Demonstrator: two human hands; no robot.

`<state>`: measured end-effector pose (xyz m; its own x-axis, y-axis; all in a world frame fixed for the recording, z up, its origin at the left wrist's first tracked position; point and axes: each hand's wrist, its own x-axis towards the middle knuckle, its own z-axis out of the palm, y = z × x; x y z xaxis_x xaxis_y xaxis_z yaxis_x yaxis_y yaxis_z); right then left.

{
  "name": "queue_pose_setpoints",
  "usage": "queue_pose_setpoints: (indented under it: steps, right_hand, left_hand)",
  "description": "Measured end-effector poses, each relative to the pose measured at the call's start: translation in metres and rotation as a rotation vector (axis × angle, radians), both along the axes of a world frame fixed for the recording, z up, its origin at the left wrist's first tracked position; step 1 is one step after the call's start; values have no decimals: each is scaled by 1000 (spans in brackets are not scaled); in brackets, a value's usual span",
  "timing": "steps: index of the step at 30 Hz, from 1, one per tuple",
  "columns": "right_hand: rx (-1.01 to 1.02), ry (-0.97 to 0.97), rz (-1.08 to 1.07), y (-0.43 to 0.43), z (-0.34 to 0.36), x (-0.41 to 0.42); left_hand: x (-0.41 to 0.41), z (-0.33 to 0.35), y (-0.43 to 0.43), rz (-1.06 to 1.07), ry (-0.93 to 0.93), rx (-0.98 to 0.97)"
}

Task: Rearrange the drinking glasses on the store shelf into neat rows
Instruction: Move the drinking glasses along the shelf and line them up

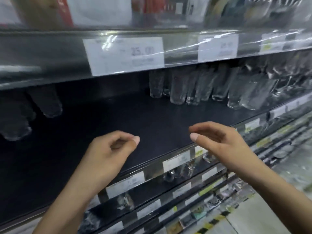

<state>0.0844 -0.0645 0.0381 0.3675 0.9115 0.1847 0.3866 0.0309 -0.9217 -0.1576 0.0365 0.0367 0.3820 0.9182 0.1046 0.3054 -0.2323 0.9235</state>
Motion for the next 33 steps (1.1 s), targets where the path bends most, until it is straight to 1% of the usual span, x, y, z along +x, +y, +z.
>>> queue_pose_setpoints:
  steps: [6, 9, 14, 19, 24, 29, 33]
  right_hand:
    - [8, 20, -70, 6, -7, 105]
    - [7, 9, -91, 23, -12, 151]
    - [41, 29, -206, 78, -25, 209]
    - [-43, 5, -230, 145, -40, 229]
    - [-16, 54, -263, 193, -51, 234]
    - [4, 21, -335, 216, -61, 238]
    - [11, 0, -343, 224, -62, 238]
  left_hand:
    - [105, -3, 10, -14, 11, 19]
    - [151, -1, 24, 39, -12, 22]
    - [219, -12, 69, 134, -50, -12]
    - [269, -31, 114, 199, -86, -17]
    - [297, -48, 149, 228, -121, 13]
    - [307, -65, 178, 198, -111, 57]
    - [315, -65, 187, 204, -135, 59]
